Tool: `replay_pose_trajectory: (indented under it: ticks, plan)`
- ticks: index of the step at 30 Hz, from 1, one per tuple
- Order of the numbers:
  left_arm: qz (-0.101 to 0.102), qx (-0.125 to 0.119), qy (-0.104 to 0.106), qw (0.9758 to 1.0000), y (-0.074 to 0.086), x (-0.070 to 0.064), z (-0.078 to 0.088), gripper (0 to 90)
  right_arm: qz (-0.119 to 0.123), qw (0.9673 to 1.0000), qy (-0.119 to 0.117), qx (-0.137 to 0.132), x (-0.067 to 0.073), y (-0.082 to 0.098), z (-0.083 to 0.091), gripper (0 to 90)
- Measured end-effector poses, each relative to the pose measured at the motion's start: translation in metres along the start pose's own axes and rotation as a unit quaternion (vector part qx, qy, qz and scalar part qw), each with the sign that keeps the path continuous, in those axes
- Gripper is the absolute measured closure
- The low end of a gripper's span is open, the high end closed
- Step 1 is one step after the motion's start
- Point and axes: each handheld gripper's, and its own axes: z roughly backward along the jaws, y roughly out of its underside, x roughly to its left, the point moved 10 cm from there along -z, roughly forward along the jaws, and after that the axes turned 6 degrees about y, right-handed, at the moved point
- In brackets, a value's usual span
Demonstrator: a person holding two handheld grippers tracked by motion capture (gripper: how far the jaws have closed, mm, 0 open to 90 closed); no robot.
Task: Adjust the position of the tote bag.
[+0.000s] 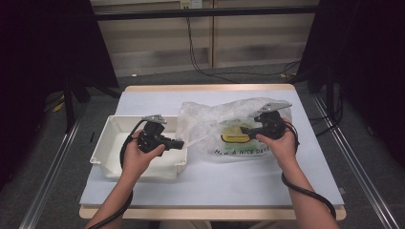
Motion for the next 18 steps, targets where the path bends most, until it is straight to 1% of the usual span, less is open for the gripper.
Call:
replay_pose_trajectory:
  ticks: [1,2,3,4,5,6,7,8,13,15,16,17,18]
  plan:
    - [0.003,-0.002,0.000,1.0000,0.000,0.000,0.000,88.6,-0.003,1.0000,0.000,0.005,0.000,0.005,0.000,42.8]
    - [0.003,-0.003,0.000,1.0000,0.000,0.000,0.000,88.6,-0.002,0.9998,-0.008,0.016,0.001,0.012,0.001,54.6]
    - [0.002,-0.004,0.000,1.0000,-0.001,0.000,0.000,88.5,0.001,0.9996,-0.016,0.023,0.003,0.016,0.002,64.7]
    - [0.002,-0.006,0.001,1.0000,-0.001,0.000,-0.001,88.3,0.002,0.9996,-0.018,0.023,0.004,0.021,0.004,74.0]
    - [0.003,-0.010,-0.001,0.9999,-0.002,-0.001,-0.001,88.1,-0.001,0.9995,-0.021,0.025,0.004,0.025,0.005,78.2]
    - [0.001,-0.009,-0.001,1.0000,-0.003,-0.001,-0.001,87.9,-0.005,0.9990,-0.034,0.029,0.007,0.030,0.005,83.3]
    - [-0.001,-0.010,-0.001,0.9999,-0.003,-0.002,-0.001,87.9,-0.002,0.9990,-0.032,0.032,0.008,0.033,0.006,87.8]
    - [-0.002,-0.013,0.000,0.9999,-0.004,-0.002,-0.001,87.8,0.003,0.9987,-0.035,0.035,0.010,0.038,0.007,90.0]
    - [0.002,-0.016,0.000,0.9999,-0.005,-0.001,-0.002,87.7,0.011,0.9978,-0.046,0.047,0.019,0.054,0.010,90.0]
    - [0.001,-0.017,0.000,0.9999,-0.005,-0.001,-0.001,87.7,0.011,0.9979,-0.046,0.043,0.022,0.058,0.012,89.4]
    - [0.002,-0.021,0.000,0.9998,-0.006,-0.001,-0.002,87.8,0.005,0.9984,-0.047,0.032,0.024,0.056,0.014,82.6]
    - [0.000,-0.020,0.001,0.9998,-0.006,-0.001,-0.002,87.9,-0.002,0.9984,-0.050,0.025,0.026,0.054,0.015,76.4]
    - [0.000,-0.019,0.001,0.9998,-0.006,-0.001,-0.002,88.0,-0.001,0.9988,-0.045,0.019,0.027,0.051,0.016,67.5]
